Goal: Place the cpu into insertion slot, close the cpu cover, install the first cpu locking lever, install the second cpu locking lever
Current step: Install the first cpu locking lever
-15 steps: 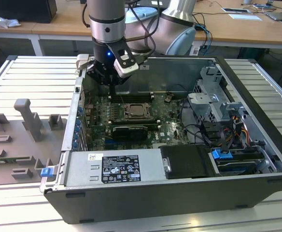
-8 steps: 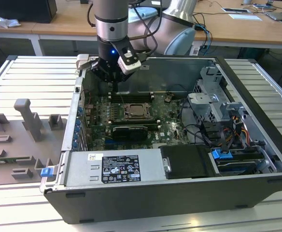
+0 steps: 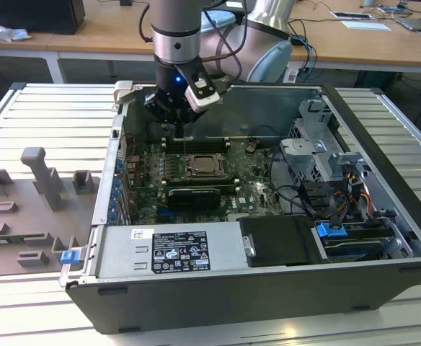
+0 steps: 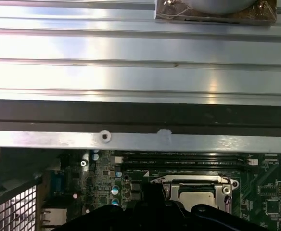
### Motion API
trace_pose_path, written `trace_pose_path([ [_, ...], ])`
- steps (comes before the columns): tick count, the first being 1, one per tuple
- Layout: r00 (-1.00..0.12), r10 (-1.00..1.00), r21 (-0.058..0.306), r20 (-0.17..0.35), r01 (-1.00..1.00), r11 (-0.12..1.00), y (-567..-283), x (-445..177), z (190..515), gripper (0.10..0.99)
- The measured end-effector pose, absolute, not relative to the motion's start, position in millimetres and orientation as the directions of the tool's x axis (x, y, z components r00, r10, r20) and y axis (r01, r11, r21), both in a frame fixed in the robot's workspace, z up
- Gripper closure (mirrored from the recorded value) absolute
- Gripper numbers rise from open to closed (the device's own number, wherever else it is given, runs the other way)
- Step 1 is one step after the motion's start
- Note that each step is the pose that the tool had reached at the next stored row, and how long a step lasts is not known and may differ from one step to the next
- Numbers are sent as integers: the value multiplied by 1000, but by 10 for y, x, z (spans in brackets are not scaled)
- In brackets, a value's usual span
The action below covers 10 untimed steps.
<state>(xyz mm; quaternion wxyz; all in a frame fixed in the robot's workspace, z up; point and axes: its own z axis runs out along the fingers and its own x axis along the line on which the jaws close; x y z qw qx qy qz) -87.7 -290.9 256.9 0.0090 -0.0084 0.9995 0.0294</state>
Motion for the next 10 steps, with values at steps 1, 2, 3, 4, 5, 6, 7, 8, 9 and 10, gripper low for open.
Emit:
trace_pose_path([
  [1, -1000, -16, 59, -18, -17, 998, -2906, -853, 2563, 980],
  [2, -1000, -16, 59, -18, -17, 998, -2904, -832, 2558, 980],
  [3, -1000, -16, 59, -18, -17, 998, -2903, -806, 2553, 980],
  [4, -1000, -16, 59, -18, -17, 998, -2902, -782, 2549, 980],
  [5, -1000, -16, 59, -18, -17, 998, -2902, -760, 2547, 980],
  [6, -1000, -16, 59, -18, -17, 998, -2902, -734, 2546, 980],
  [7, -1000, -16, 59, -18, -17, 998, -2902, -683, 2543, 980],
  [8, -1000, -16, 59, -18, -17, 998, -2902, -651, 2541, 980],
  [9, -1000, -16, 65, -19, -17, 998, -2904, -643, 2537, 980],
  [10, -1000, -15, 97, -19, -17, 995, -2905, -639, 2530, 980],
])
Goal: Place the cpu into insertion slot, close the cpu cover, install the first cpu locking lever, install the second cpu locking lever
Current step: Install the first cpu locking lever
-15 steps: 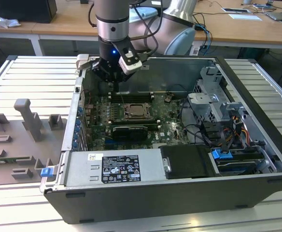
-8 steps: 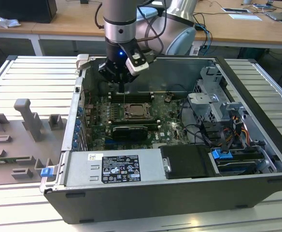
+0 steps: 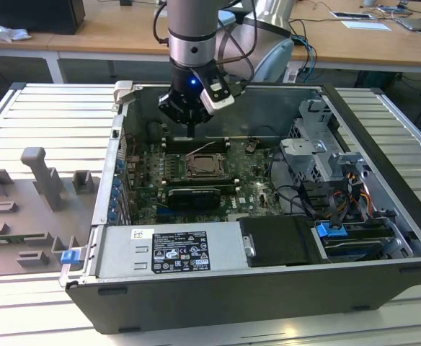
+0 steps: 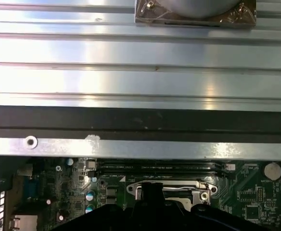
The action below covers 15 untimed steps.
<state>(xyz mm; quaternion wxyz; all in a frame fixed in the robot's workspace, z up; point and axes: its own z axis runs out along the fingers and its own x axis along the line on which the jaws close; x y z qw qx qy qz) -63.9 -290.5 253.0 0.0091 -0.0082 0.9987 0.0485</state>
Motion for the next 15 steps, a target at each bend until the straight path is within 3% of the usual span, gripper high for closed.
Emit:
trace_pose_path([
  [15, -1000, -16, 99, -19, -17, 995, -2922, -436, 2389, 980],
])
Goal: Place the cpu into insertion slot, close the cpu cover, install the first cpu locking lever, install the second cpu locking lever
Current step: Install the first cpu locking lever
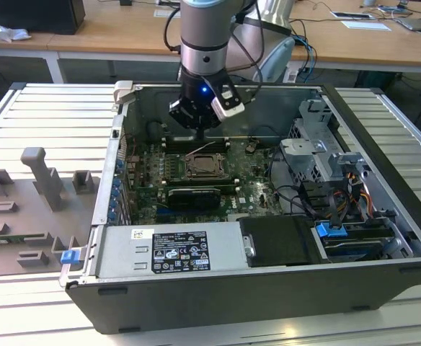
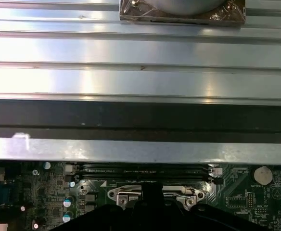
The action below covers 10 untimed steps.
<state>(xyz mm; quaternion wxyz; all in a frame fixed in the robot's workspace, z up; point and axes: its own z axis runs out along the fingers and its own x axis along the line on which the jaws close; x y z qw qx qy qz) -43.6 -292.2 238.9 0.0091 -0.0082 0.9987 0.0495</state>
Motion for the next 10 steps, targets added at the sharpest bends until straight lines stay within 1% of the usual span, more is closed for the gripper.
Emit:
trace_pose_path([
  [10, -999, -44, 99, -23, -46, 994, -2896, -336, 2285, 980],
])
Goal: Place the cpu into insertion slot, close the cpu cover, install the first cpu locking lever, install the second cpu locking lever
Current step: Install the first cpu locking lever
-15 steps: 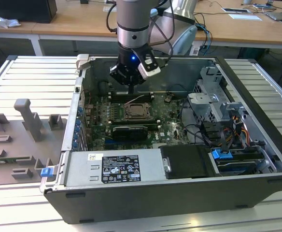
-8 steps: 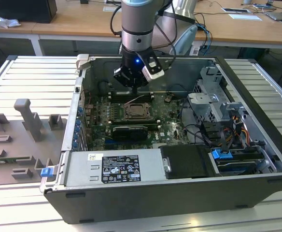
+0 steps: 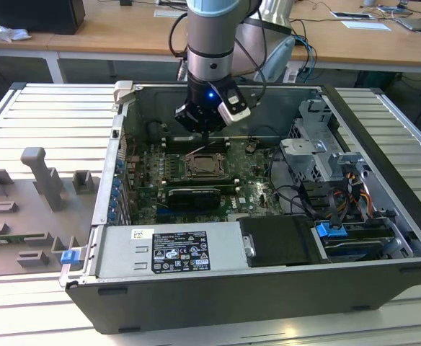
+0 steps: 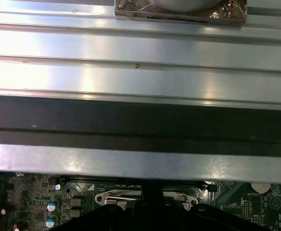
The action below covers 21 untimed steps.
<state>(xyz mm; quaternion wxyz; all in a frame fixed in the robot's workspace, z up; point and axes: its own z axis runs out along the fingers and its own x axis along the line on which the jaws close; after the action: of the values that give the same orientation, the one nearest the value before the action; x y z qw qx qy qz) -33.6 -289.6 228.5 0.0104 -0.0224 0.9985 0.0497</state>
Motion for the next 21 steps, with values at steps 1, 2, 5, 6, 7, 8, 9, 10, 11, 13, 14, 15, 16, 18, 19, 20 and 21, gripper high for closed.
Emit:
trace_pose_path([
  [1, -999, -44, 99, -23, -46, 994, -2892, -316, 2274, 980],
  [2, -999, -44, 99, -23, -46, 994, -2889, -302, 2264, 980],
  [5, -999, -44, 99, -23, -46, 994, -2882, -266, 2236, 980],
  [6, -999, -44, 99, -23, -46, 994, -2881, -251, 2217, 980],
  [7, -999, -44, 99, -23, -46, 994, -2879, -246, 2206, 980],
  [8, -999, -44, 99, -23, -46, 994, -2878, -242, 2194, 980],
  [9, -999, -44, 99, -23, -46, 994, -2878, -236, 2175, 980],
  [10, -999, -44, 99, -23, -46, 994, -2878, -234, 2162, 980],
  [11, -999, -44, 99, -23, -46, 994, -2878, -232, 2152, 980],
  [13, -999, -44, 99, -23, -46, 994, -2878, -228, 2122, 980],
  [14, -999, -44, 99, -23, -46, 994, -2878, -226, 2113, 980],
  [15, -999, -44, 99, -23, -46, 994, -2878, -223, 2101, 980],
  [16, -999, -44, 99, -23, -46, 994, -2878, -220, 2090, 980],
  [18, -999, -43, 99, -23, -46, 994, -2878, -217, 2074, 980],
  [19, -999, -43, 99, -23, -46, 994, -2878, -216, 2068, 980],
  [20, -999, -44, 99, -23, -46, 994, -2878, -216, 2062, 980],
  [21, -999, -44, 98, -23, -46, 994, -2879, -215, 2060, 980],
])
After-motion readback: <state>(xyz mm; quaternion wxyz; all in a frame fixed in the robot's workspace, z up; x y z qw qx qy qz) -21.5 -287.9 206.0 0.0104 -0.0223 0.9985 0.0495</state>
